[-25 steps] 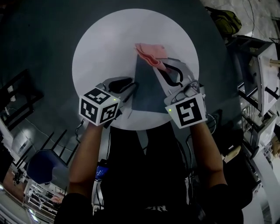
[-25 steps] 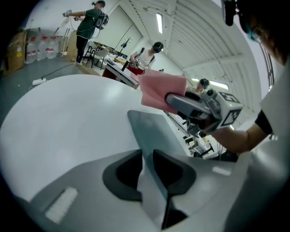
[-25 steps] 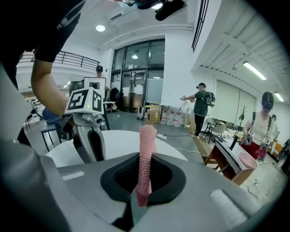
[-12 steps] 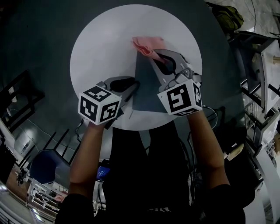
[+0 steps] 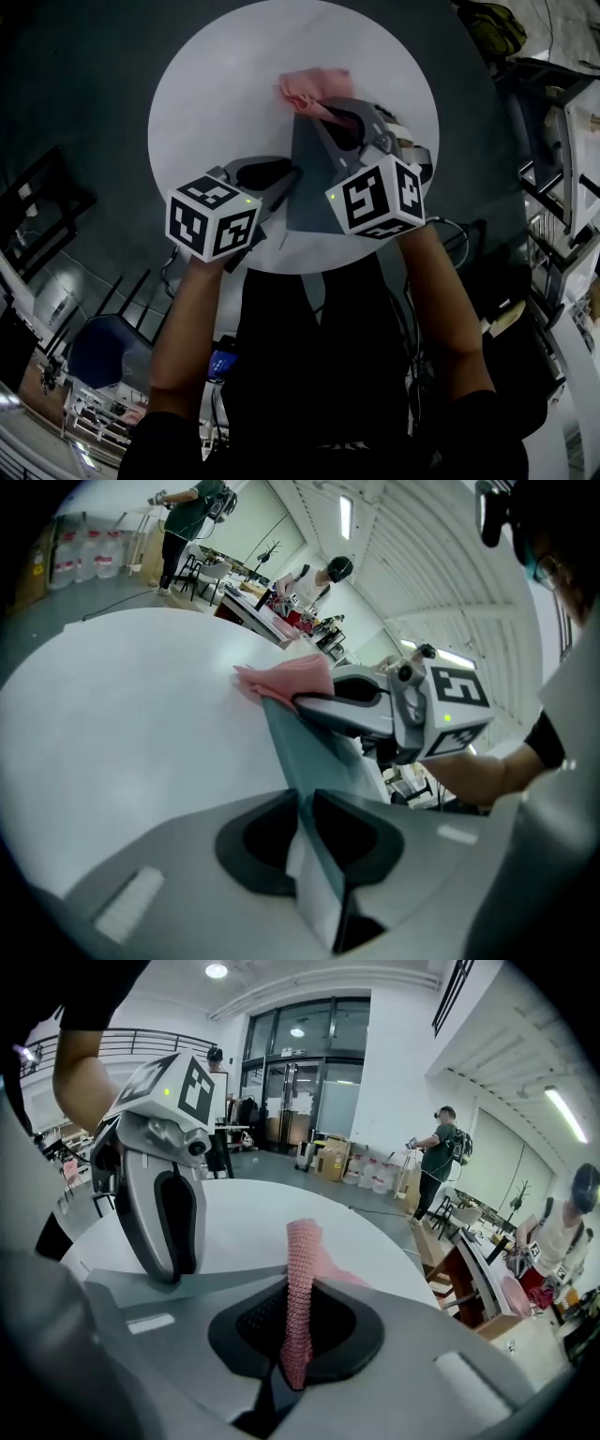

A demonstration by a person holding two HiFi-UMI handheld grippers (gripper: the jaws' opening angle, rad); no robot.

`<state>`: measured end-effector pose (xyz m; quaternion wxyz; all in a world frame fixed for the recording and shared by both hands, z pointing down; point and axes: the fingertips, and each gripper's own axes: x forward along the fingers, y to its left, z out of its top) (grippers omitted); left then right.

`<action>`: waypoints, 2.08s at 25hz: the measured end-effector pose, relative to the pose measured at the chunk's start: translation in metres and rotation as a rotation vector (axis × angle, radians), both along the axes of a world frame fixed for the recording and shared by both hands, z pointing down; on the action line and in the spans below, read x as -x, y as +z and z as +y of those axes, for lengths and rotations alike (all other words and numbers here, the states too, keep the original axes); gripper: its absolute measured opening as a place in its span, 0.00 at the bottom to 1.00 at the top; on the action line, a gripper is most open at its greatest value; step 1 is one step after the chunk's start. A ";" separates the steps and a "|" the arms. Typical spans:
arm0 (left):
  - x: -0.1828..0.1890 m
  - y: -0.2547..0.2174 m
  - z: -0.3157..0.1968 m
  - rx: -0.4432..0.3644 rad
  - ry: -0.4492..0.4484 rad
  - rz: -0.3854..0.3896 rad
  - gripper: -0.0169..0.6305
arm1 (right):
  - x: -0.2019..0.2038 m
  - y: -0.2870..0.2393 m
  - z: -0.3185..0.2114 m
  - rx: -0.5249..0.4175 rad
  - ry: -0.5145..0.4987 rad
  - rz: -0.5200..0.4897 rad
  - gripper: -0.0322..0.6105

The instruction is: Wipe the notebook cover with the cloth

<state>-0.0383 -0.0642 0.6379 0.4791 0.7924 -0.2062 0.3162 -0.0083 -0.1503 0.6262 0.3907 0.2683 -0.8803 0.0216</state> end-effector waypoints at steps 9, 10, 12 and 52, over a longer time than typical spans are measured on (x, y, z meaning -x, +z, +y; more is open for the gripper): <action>-0.001 0.001 -0.001 0.012 0.002 -0.001 0.12 | 0.011 0.001 0.027 0.093 -0.092 0.021 0.07; -0.001 0.001 -0.001 0.013 0.003 0.000 0.12 | 0.012 0.001 0.032 0.102 -0.101 0.022 0.07; 0.000 0.001 0.000 0.013 0.002 -0.001 0.12 | 0.013 0.001 0.044 0.120 -0.120 0.023 0.07; -0.004 0.001 0.004 0.012 -0.004 -0.002 0.12 | 0.037 -0.001 0.196 0.381 -0.313 -0.014 0.07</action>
